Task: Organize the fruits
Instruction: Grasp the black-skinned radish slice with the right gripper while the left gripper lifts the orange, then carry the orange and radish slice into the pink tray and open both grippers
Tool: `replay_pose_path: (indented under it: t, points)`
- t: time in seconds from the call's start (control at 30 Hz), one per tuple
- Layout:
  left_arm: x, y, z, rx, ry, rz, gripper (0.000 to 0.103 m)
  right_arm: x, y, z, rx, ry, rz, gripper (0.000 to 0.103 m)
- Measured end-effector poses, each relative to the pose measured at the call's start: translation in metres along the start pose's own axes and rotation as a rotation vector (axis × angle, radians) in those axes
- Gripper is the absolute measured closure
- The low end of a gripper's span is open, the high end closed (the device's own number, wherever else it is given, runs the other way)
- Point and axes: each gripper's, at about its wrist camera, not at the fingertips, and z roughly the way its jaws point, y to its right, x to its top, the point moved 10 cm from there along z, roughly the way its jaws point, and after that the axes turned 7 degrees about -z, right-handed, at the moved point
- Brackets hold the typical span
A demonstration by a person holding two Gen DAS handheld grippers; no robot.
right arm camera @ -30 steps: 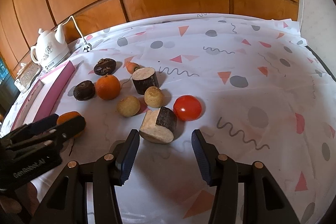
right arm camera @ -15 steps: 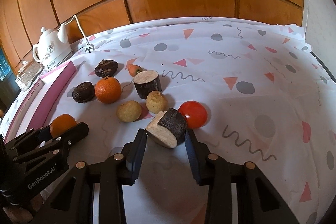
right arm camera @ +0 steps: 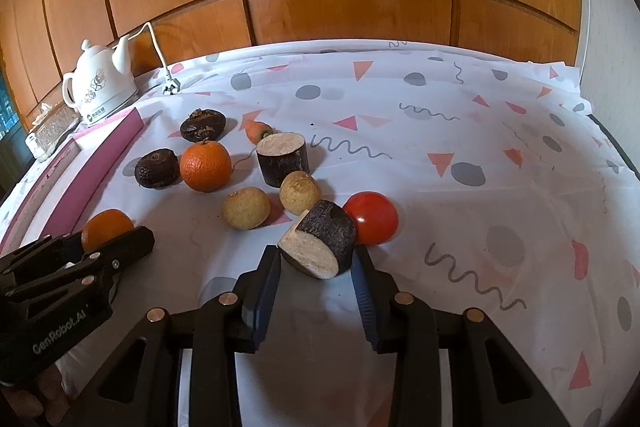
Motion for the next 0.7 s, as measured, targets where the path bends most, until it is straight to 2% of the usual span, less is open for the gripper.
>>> replay_pose_path:
  t: [0.17, 0.43, 0.57, 0.7]
  points:
    - [-0.001, -0.001, -0.01, -0.023, -0.011, -0.033, 0.065, 0.0, -0.001, -0.001, -0.008, 0.0, -0.012, 0.067]
    - [0.02, -0.015, -0.051, -0.032, 0.063, -0.089, 0.065, 0.003, -0.026, -0.026, 0.04, 0.029, -0.101, 0.067]
    - [0.039, -0.049, -0.07, 0.026, 0.104, -0.153, 0.065, 0.01, -0.054, -0.033, 0.108, 0.022, -0.145, 0.067]
    - [0.049, -0.096, -0.073, 0.098, 0.104, -0.252, 0.065, 0.019, -0.091, -0.032, 0.226, -0.009, -0.186, 0.067]
